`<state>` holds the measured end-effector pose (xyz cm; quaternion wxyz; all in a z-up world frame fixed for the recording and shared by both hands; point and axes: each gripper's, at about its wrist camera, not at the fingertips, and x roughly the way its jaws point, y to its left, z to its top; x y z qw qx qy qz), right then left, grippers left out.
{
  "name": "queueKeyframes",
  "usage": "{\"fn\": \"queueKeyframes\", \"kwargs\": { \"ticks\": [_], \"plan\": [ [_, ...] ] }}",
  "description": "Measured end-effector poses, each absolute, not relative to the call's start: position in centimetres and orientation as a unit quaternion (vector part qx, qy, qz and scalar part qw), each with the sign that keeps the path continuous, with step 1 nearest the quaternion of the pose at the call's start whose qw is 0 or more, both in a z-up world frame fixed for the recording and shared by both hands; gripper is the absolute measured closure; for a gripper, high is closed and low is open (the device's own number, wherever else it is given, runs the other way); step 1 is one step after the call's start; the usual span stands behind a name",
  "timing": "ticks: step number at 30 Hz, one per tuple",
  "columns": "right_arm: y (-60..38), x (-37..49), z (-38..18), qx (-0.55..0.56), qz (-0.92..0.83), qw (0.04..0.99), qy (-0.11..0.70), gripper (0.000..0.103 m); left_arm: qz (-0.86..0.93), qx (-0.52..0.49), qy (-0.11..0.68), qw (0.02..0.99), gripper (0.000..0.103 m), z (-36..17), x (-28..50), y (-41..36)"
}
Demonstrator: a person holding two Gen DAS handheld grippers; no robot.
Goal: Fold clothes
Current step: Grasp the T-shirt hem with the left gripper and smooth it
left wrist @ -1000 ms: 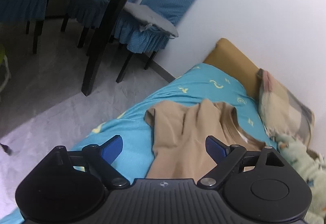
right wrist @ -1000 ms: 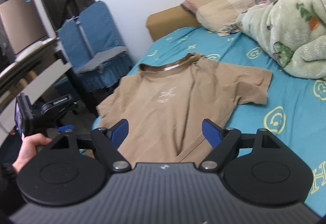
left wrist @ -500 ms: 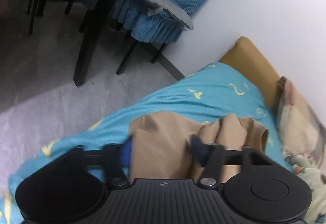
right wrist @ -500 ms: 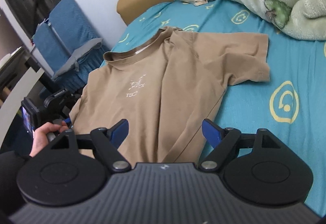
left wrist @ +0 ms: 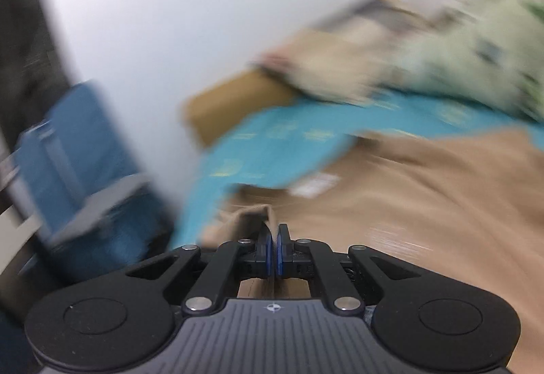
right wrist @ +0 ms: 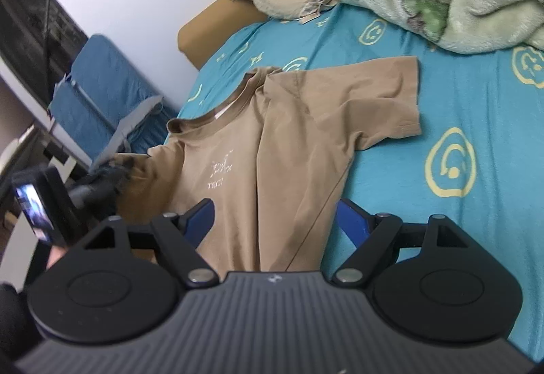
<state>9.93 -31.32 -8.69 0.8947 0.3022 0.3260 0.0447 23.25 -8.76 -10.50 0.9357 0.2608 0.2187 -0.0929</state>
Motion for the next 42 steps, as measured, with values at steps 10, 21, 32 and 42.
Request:
{"fn": "queueKeyframes", "kwargs": {
  "ticks": [10, 21, 32, 42],
  "plan": [
    [-33.0, 9.5, -9.5, 0.320, 0.034, 0.886, 0.334, 0.022, -0.138, 0.175, 0.314, 0.923, 0.068, -13.9, 21.3, -9.9],
    [-32.5, 9.7, -10.5, 0.323, 0.036, 0.879, 0.348, 0.022, -0.062, -0.142, 0.293, 0.943, 0.054, -11.2, 25.9, -0.3],
    [-31.0, 11.1, -12.7, 0.260, 0.015, 0.891, 0.371, 0.022, -0.034, -0.225, 0.333, 0.915, 0.093, -14.4, 32.9, 5.4],
    [-28.7, 12.3, -12.2, 0.209, 0.006, 0.908, 0.364, 0.022, -0.007, -0.177, 0.289, 0.941, 0.098, -7.7, 36.7, 19.3]
  ]
}}
